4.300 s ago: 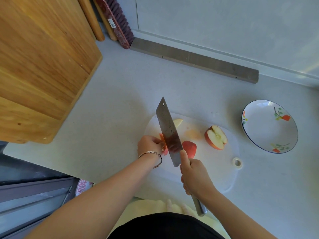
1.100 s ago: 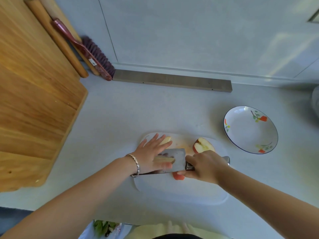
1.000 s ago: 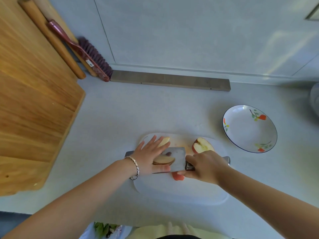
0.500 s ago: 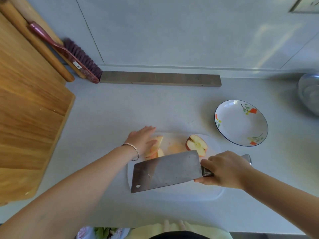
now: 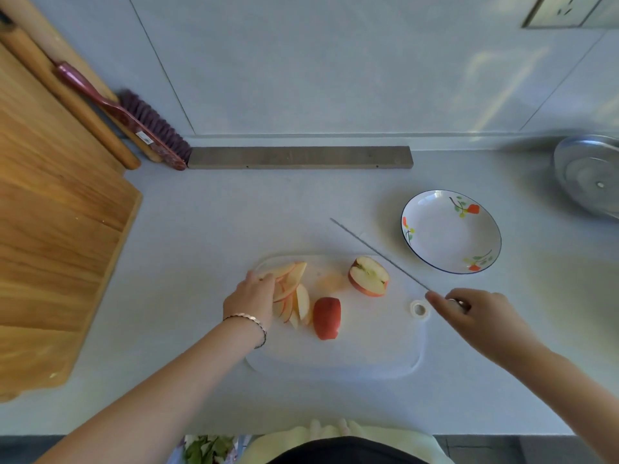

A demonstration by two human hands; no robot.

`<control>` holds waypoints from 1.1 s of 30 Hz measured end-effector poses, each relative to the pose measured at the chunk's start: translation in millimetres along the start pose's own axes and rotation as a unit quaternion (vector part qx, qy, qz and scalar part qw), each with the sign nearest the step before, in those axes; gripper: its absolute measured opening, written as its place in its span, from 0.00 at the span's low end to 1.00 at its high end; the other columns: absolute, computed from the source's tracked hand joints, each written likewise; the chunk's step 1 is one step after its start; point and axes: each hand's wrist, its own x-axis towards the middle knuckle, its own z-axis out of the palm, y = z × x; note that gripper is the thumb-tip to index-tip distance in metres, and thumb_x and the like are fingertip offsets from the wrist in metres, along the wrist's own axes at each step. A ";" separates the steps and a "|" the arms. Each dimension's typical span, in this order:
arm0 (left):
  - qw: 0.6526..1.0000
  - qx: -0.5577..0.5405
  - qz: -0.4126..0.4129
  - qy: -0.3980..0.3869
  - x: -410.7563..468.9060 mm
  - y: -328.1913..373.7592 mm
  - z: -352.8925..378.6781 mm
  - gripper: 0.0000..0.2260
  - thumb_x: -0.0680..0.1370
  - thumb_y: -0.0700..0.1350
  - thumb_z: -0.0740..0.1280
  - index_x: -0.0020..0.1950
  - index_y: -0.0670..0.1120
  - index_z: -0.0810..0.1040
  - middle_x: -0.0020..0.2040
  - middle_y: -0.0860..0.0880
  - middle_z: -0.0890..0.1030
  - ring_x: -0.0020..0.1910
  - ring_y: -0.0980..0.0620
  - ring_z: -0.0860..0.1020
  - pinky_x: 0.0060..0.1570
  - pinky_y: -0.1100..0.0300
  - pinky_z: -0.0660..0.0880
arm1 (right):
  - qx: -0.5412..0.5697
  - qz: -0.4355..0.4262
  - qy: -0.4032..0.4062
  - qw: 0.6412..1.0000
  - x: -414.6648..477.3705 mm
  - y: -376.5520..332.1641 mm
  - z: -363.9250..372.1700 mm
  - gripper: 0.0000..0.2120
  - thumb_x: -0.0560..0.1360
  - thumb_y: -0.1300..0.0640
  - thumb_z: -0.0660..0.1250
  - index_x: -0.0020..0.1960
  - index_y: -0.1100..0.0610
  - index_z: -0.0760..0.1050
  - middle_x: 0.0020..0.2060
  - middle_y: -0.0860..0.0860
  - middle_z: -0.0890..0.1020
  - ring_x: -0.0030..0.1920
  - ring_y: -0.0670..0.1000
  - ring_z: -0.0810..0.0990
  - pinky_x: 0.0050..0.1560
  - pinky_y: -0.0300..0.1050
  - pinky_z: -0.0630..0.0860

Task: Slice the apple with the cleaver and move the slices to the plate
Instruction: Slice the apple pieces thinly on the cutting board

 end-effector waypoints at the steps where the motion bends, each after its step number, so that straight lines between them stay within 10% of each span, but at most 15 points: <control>1: 1.000 -0.015 0.017 -0.009 -3.9 0.9 2.6 0.18 0.74 0.36 0.56 0.63 0.48 0.68 0.66 0.46 0.66 0.62 0.44 0.70 0.52 0.53 0.71 | 0.018 0.012 0.009 1.000 -1.8 0.0 0.6 0.26 0.74 0.43 0.65 0.23 0.53 0.63 0.16 0.47 0.62 0.25 0.51 0.63 0.29 0.44 0.60; 9: 0.974 0.085 0.208 -0.024 1.8 50.2 23.9 0.26 0.71 0.53 0.67 0.66 0.47 0.67 0.67 0.50 0.69 0.68 0.46 0.63 0.68 0.53 0.59 | 0.112 0.052 -0.007 0.992 -4.3 0.8 6.2 0.28 0.75 0.41 0.62 0.32 0.66 0.71 0.26 0.55 0.72 0.28 0.54 0.69 0.32 0.43 0.65; 16: 0.988 0.080 0.129 -0.015 4.5 72.1 45.0 0.22 0.72 0.52 0.66 0.64 0.46 0.68 0.62 0.47 0.73 0.64 0.47 0.69 0.63 0.53 0.64 | 0.324 0.125 -0.124 0.929 -20.7 -4.0 17.6 0.24 0.77 0.40 0.57 0.33 0.59 0.66 0.16 0.46 0.64 0.18 0.47 0.61 0.22 0.36 0.59; 33: 0.975 -0.211 -0.025 0.065 -8.7 96.3 67.4 0.24 0.72 0.50 0.70 0.65 0.47 0.69 0.64 0.48 0.72 0.66 0.48 0.66 0.60 0.54 0.72 | 0.195 0.118 -0.195 0.954 -0.1 4.9 57.2 0.24 0.78 0.39 0.56 0.35 0.59 0.65 0.24 0.50 0.66 0.21 0.48 0.63 0.23 0.36 0.62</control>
